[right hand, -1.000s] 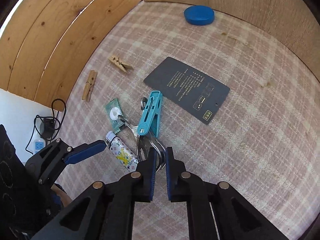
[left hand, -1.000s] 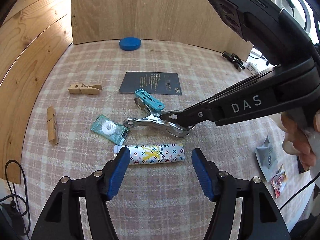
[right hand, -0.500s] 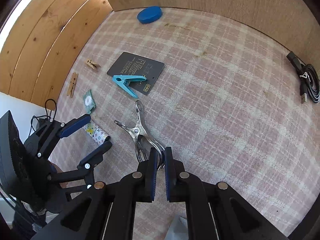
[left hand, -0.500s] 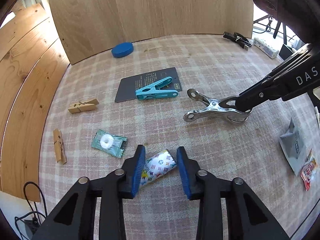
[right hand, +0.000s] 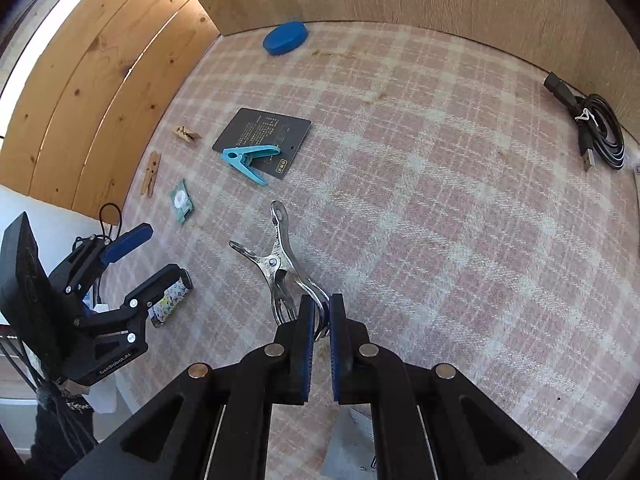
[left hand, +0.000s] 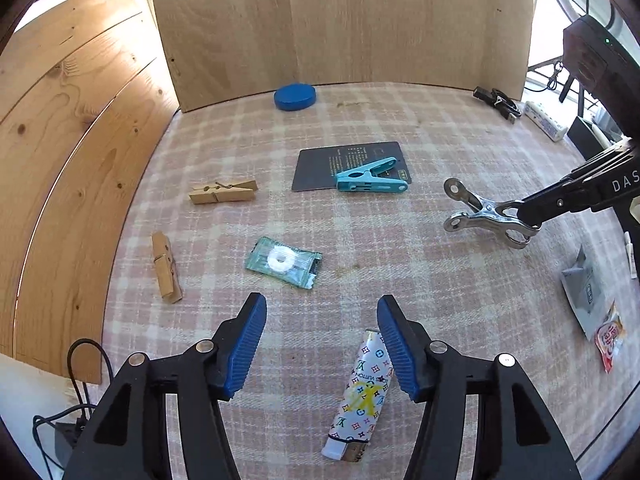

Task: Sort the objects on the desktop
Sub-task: 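Grasp the patterned lighter with the left tool while the right tool lifts the silver clamp, then carry the clamp and lighter into the black bin and open both tools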

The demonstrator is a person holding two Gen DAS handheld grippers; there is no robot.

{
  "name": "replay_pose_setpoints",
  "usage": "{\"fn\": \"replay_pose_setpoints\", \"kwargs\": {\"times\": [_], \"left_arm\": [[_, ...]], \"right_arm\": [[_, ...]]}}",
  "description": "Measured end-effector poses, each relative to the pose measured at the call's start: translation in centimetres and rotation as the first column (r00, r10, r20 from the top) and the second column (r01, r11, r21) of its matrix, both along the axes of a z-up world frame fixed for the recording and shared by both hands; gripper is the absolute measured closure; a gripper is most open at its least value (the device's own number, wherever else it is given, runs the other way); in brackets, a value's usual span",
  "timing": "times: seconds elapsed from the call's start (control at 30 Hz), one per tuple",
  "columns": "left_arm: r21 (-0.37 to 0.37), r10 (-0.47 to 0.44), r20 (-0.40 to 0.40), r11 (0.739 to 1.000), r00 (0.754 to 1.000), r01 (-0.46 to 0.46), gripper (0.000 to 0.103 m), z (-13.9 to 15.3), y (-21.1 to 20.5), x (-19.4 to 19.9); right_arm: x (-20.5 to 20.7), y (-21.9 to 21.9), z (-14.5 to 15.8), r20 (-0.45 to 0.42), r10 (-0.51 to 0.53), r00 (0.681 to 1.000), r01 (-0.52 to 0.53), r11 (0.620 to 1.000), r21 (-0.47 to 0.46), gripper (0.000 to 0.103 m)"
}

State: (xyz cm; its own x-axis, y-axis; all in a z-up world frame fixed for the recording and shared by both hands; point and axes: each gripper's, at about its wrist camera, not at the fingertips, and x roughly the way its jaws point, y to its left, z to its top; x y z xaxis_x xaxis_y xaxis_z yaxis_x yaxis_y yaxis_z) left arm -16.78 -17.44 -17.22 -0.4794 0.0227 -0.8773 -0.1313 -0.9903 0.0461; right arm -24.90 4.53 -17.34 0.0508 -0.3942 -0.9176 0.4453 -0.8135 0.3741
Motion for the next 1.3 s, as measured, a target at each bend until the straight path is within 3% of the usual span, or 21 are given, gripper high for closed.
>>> {"fn": "replay_pose_setpoints", "kwargs": {"times": [0.13, 0.37, 0.43, 0.5, 0.6, 0.73, 0.83, 1.0, 1.17, 1.3], "left_arm": [[0.070, 0.037, 0.070, 0.997, 0.997, -0.042, 0.041, 0.1, -1.7, 0.7], [0.043, -0.083, 0.131, 0.996, 0.988, 0.078, 0.041, -0.6, 0.2, 3.5], [0.025, -0.092, 0.149, 0.996, 0.985, 0.089, 0.047, -1.1, 0.8, 3.4], [0.020, -0.101, 0.178, 0.995, 0.979, 0.099, 0.065, -1.8, 1.5, 3.2], [0.033, -0.098, 0.170, 0.995, 0.981, 0.094, 0.078, -1.7, 2.0, 3.2], [0.052, -0.061, 0.180, 0.997, 0.982, 0.053, 0.078, -1.5, 2.3, 3.6], [0.118, -0.068, 0.186, 0.992, 0.980, 0.046, 0.078, -1.1, 3.0, 4.4], [0.165, -0.106, 0.163, 0.983, 0.981, 0.079, 0.078, 0.2, 6.3, 5.8], [0.213, -0.214, 0.119, 0.959, 0.969, 0.186, 0.078, 3.1, 12.2, 6.4], [0.231, -0.346, 0.076, 0.919, 0.935, 0.321, 0.078, 5.0, 18.9, 6.3]], "right_arm": [[0.3, 0.0, 0.3, 0.004, 0.001, 1.000, -0.001, 1.000, -0.015, 0.097], [1.2, -0.1, 1.3, -0.005, 0.019, 1.000, -0.019, 0.999, -0.036, 0.097], [1.3, -0.1, 1.3, -0.007, 0.018, 1.000, -0.018, 0.999, -0.037, 0.097], [1.6, -0.1, 1.2, -0.006, 0.014, 1.000, -0.015, 0.999, -0.036, 0.097], [2.1, 0.5, 1.1, -0.005, 0.005, 1.000, -0.005, 0.999, -0.041, 0.097], [3.0, 2.2, 1.5, -0.016, -0.036, 0.999, 0.035, 0.997, -0.070, 0.097], [4.0, 4.7, 2.2, -0.014, -0.099, 0.995, 0.096, 0.988, -0.125, 0.097], [6.8, 10.5, 3.4, -0.008, -0.218, 0.976, 0.212, 0.957, -0.198, 0.097], [10.2, 18.3, 4.8, -0.002, -0.362, 0.932, 0.351, 0.904, -0.246, 0.097], [13.5, 24.5, 5.5, -0.015, -0.471, 0.882, 0.453, 0.857, -0.246, 0.097]]}}
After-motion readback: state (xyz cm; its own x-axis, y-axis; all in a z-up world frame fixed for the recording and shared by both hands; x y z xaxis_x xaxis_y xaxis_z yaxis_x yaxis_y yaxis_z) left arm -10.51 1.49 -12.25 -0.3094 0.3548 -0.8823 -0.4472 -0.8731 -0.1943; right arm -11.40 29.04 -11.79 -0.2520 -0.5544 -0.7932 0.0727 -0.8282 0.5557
